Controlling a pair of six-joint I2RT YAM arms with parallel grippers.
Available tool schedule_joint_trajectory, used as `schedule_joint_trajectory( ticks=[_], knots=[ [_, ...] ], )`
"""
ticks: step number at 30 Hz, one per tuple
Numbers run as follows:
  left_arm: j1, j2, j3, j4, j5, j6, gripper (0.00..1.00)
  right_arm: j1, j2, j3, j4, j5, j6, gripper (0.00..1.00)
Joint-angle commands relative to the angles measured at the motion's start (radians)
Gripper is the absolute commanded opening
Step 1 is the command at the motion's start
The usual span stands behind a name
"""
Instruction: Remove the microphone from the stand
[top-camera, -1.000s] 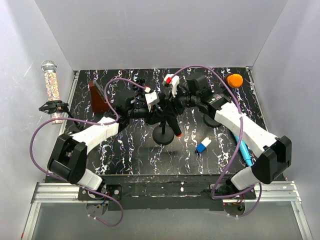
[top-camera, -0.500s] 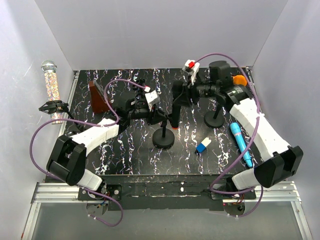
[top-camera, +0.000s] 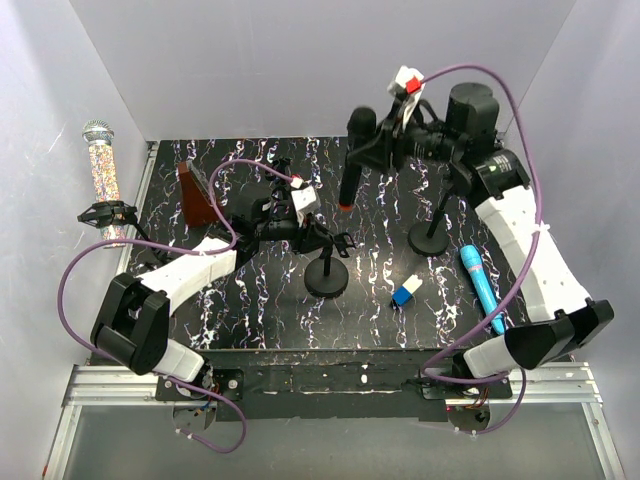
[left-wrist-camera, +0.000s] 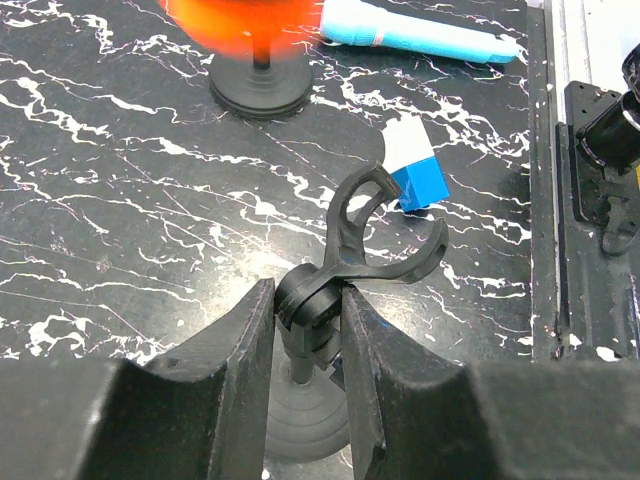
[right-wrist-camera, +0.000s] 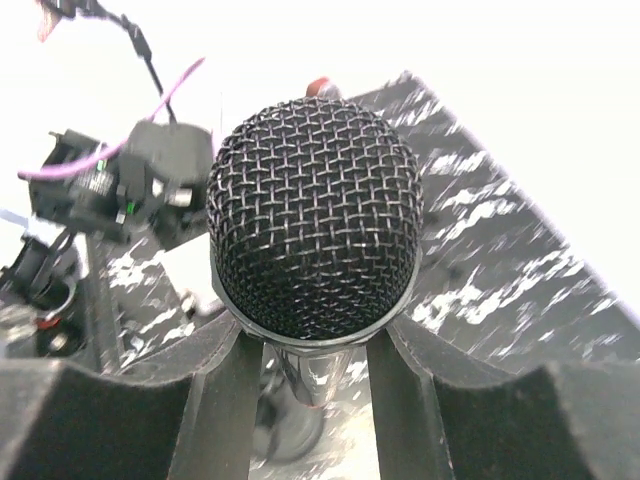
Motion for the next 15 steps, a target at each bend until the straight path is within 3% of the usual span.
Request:
schedule_joint_trajectory(
  ticks=[1, 3, 5, 9, 15],
  knots=[
    [0.002, -0.008, 0.010, -0.125, -0.043, 0.049, 0.00, -0.004, 0.020, 0.224, 0.146, 0.042, -0.016, 0.01],
    [0.003, -0.006, 0.020, -0.125, -0.043, 0.051, 0.00, -0.018, 0.014, 0.271, 0.196, 0.155, 0.005, 0.01],
    [0.003, -0.002, 0.033, -0.125, -0.043, 0.051, 0.00, -0.051, 0.000, 0.303, 0.275, 0.364, 0.059, 0.01],
    [0.003, 0.011, 0.071, -0.154, -0.042, 0.067, 0.00, -0.177, 0.063, 0.503, 0.198, 0.518, 0.015, 0.01],
    [0.003, 0.057, 0.144, -0.157, -0.040, 0.112, 0.00, -0.407, 0.015, 0.404, 0.107, 0.685, -0.183, 0.01]
  ],
)
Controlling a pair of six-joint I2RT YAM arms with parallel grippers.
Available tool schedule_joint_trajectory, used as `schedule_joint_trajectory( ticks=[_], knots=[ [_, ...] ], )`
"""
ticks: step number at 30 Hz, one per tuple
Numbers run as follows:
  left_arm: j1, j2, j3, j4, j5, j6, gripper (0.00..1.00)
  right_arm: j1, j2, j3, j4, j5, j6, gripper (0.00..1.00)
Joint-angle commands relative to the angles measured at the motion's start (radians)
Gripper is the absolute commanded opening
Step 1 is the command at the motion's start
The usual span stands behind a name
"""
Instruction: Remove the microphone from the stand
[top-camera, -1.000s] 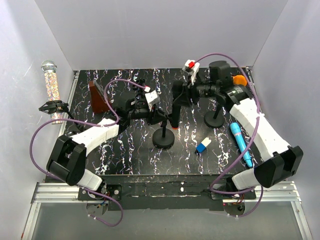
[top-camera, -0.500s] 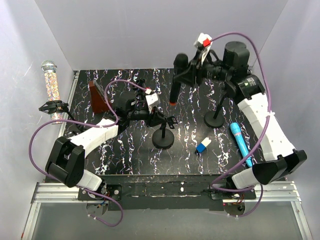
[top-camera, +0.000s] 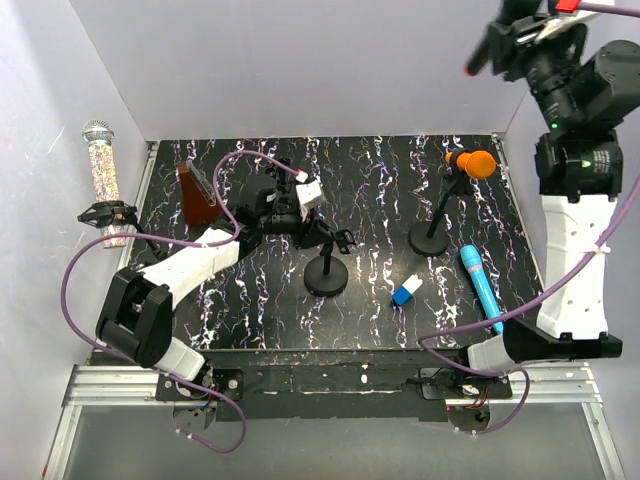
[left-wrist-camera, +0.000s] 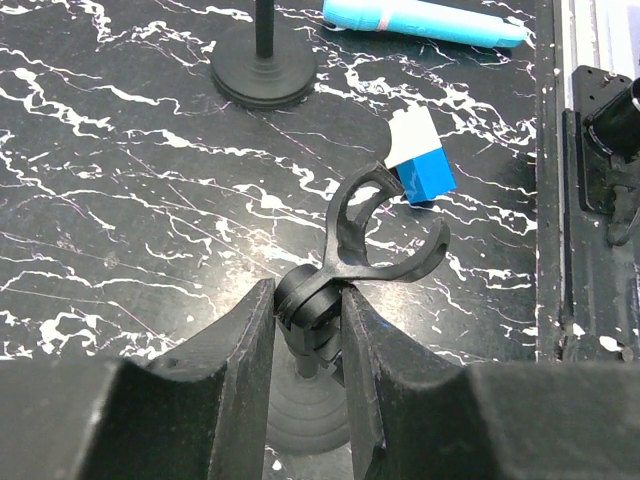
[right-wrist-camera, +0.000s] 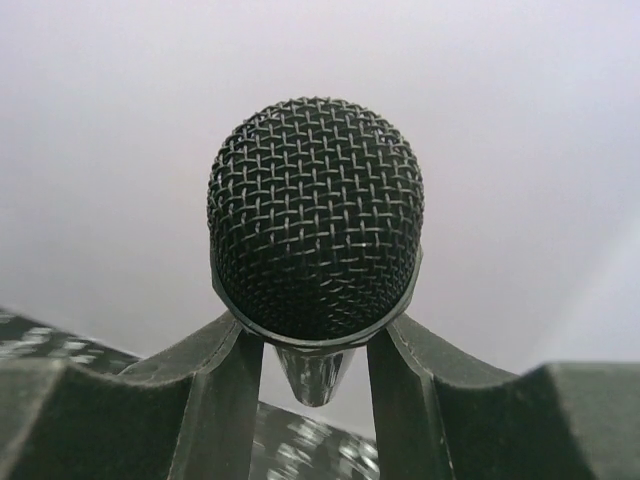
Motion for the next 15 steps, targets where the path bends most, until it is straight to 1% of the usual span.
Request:
schedule_joint_trajectory(
  ticks=[1, 4, 5, 6, 7, 8, 12, 15],
  knots=[
    [0.004, 0.039, 0.075, -0.039, -0.042, 0.064, 0.00, -0.156, -0.041, -0.080, -0.089, 0.170, -0.163, 0.01],
    [0.002, 0.059, 0.110, -0.044, -0.040, 0.079, 0.00, -0.269, -0.081, -0.192, -0.280, 0.120, -0.205, 0.01],
    [0.004, 0.064, 0.118, -0.044, -0.039, 0.078, 0.00, -0.294, -0.101, -0.256, -0.320, 0.121, -0.219, 0.01],
    [0.004, 0.070, 0.124, -0.044, -0.039, 0.079, 0.00, -0.297, -0.139, -0.301, -0.337, 0.117, -0.272, 0.01],
    [0.004, 0.073, 0.127, -0.047, -0.039, 0.079, 0.00, -0.300, -0.199, -0.409, -0.252, 0.092, -0.299, 0.01],
    [0.004, 0.075, 0.130, -0.048, -0.037, 0.076, 0.00, -0.300, -0.233, -0.501, -0.218, 0.113, -0.344, 0.01],
    [0.002, 0.072, 0.134, -0.062, -0.031, 0.073, 0.00, -0.302, -0.255, -0.548, -0.262, 0.120, -0.374, 0.01],
    [0.002, 0.064, 0.129, -0.070, -0.033, 0.078, 0.00, -0.303, -0.270, -0.583, -0.235, 0.077, -0.369, 0.01]
  ],
)
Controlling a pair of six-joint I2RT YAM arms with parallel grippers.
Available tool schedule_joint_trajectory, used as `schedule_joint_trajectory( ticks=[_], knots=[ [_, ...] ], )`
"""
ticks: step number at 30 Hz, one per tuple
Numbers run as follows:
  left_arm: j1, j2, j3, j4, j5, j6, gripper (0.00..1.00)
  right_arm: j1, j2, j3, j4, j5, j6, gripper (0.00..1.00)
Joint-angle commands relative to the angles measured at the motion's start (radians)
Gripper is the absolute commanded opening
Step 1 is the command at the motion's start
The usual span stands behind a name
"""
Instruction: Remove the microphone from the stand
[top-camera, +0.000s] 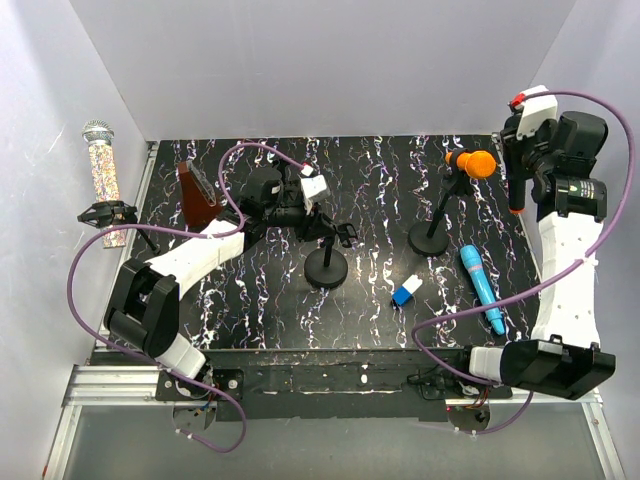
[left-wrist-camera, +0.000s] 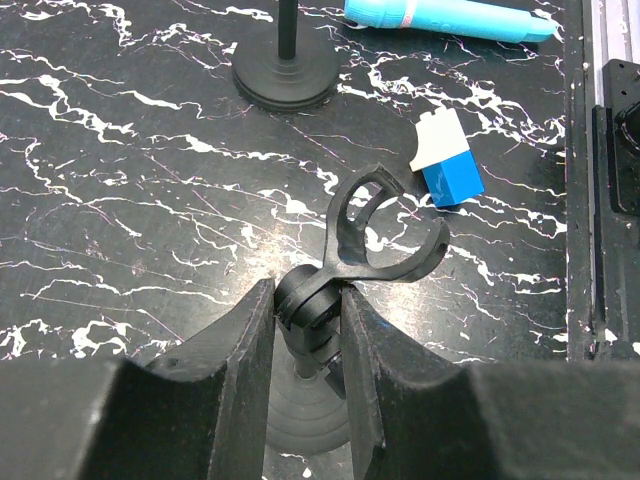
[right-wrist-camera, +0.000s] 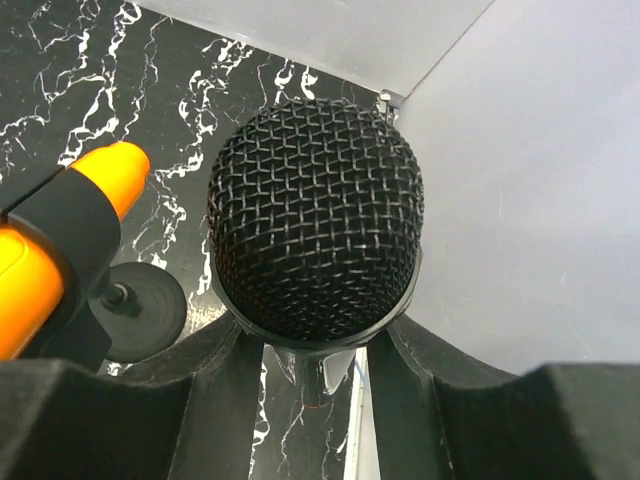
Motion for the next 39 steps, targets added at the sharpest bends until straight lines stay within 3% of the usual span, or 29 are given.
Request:
schedule_joint_trajectory(
  ticks=[1, 7, 15, 21, 30, 35, 39],
  knots=[
    [0.001, -0.014, 0.030, -0.023, -0.025, 0.030, 0.00, 0.000, -0.089, -0.004, 0.106, -0.055, -0.054, 0.01],
    [0.001, -0.028, 0.026, -0.032, -0.036, 0.033, 0.00, -0.017, -0.078, -0.130, -0.034, 0.025, 0.042, 0.01],
    [0.001, -0.061, 0.032, -0.092, -0.034, 0.062, 0.00, -0.115, -0.092, -0.422, 0.073, 0.082, 0.003, 0.01],
    [0.001, -0.077, 0.035, -0.112, -0.047, 0.065, 0.00, -0.209, -0.017, -0.537, 0.133, 0.054, -0.085, 0.01],
    [0.001, -0.087, 0.075, -0.233, -0.071, 0.056, 0.00, -0.249, 0.146, -0.609, 0.224, 0.066, -0.223, 0.01],
    [0.001, -0.074, 0.084, -0.227, -0.091, 0.061, 0.00, -0.263, 0.210, -0.612, 0.083, 0.033, -0.146, 0.01],
    [0.001, -0.061, 0.090, -0.210, -0.099, 0.068, 0.00, -0.264, 0.193, -0.699, 0.119, 0.025, -0.110, 0.01]
  ],
)
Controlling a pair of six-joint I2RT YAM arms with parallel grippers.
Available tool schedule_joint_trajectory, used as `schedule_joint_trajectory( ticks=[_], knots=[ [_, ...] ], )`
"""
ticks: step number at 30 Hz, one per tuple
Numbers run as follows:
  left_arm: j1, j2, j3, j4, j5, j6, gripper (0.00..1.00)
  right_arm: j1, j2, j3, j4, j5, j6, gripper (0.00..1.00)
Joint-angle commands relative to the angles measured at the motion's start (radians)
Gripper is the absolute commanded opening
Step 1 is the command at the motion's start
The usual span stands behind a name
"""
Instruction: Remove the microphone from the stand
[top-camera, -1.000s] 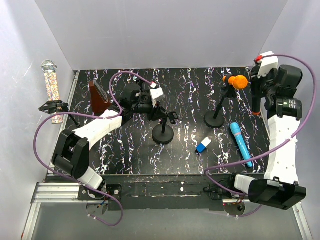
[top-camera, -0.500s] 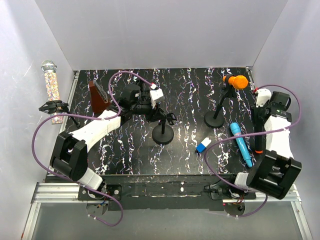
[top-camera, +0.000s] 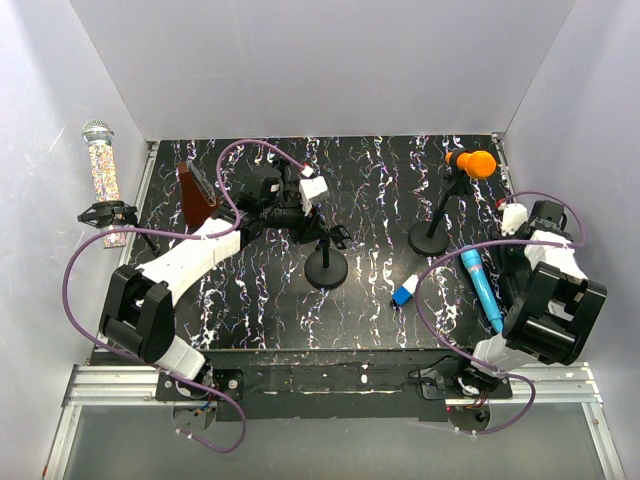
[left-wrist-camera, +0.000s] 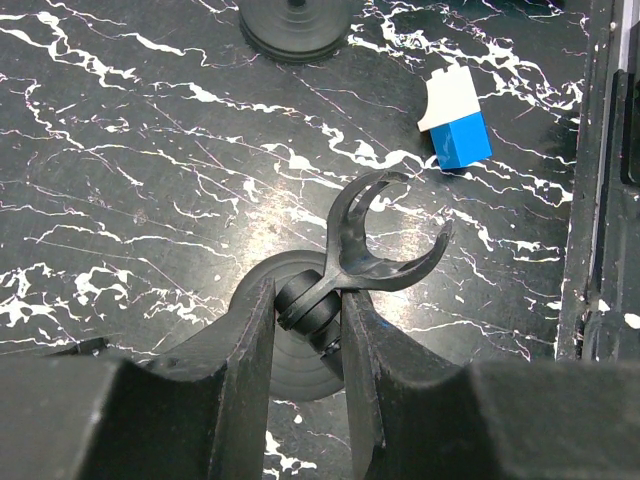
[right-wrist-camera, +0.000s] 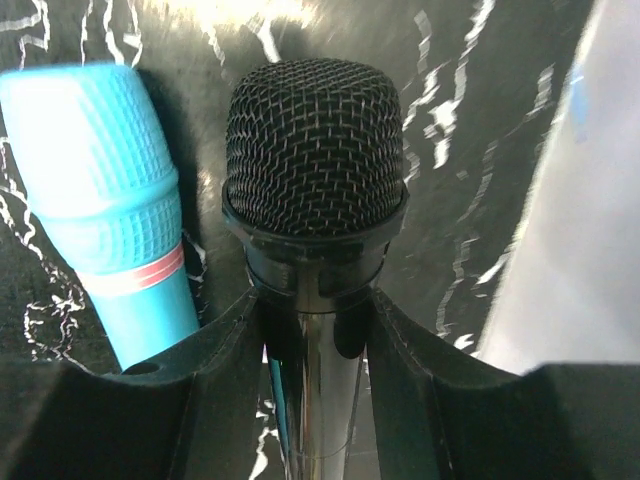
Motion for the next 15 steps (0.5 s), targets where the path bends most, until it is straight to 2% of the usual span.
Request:
schedule_joint_trajectory(
  ticks=[1, 2, 8, 12, 15],
  knots=[
    [0.001, -0.019, 0.048, -0.008, -0.029, 0.012, 0.00, -0.005, -0.005, -0.070, 0.000, -0.029, 0.070, 0.01],
    [0.001, -0.016, 0.051, -0.008, -0.027, 0.015, 0.00, -0.010, 0.003, -0.078, 0.000, -0.040, 0.077, 0.03],
    [0.001, -0.002, 0.055, -0.011, -0.015, 0.041, 0.00, -0.020, 0.010, -0.076, -0.029, -0.074, 0.053, 0.46],
    [0.001, 0.007, 0.056, -0.005, -0.003, 0.058, 0.00, -0.036, -0.003, 0.006, -0.110, -0.068, 0.070, 0.66],
    [-0.002, 0.024, 0.062, 0.029, 0.004, 0.055, 0.00, -0.047, 0.015, 0.091, -0.232, -0.068, 0.081, 0.75]
  ],
)
